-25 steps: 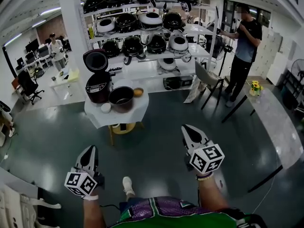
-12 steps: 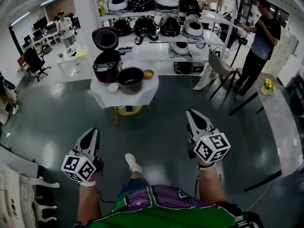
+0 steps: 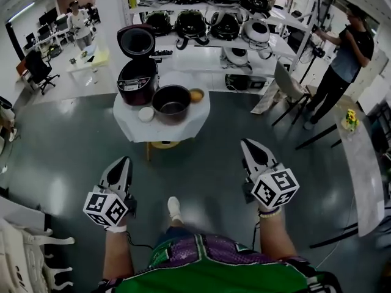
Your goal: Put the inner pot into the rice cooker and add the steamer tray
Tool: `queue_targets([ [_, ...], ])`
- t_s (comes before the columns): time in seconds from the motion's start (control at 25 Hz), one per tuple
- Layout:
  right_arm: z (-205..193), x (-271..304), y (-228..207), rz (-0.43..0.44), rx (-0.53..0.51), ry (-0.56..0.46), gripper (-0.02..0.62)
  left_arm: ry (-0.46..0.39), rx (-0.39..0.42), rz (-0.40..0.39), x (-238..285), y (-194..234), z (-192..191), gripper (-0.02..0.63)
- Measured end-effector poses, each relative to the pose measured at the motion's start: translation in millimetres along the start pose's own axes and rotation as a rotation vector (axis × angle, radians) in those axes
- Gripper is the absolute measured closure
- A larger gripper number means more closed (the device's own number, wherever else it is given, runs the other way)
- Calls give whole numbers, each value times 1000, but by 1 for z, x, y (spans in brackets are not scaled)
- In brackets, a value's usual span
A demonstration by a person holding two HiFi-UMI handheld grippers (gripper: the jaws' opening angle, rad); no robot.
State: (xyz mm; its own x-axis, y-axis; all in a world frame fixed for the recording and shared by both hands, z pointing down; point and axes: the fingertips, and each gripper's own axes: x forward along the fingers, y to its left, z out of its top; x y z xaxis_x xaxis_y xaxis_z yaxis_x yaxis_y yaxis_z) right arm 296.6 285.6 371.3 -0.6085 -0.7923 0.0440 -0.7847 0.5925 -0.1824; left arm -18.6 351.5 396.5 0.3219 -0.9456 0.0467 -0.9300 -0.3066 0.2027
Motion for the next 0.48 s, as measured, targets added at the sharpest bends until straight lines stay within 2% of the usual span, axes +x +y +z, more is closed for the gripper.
queue_targets([
  [0.24, 30, 96, -23, -33, 17, -4, 589, -13, 11, -35, 84, 60, 37, 583],
  [0.48, 49, 198, -26, -32, 39, -15, 589, 6, 36, -87, 156, 123, 62, 583],
])
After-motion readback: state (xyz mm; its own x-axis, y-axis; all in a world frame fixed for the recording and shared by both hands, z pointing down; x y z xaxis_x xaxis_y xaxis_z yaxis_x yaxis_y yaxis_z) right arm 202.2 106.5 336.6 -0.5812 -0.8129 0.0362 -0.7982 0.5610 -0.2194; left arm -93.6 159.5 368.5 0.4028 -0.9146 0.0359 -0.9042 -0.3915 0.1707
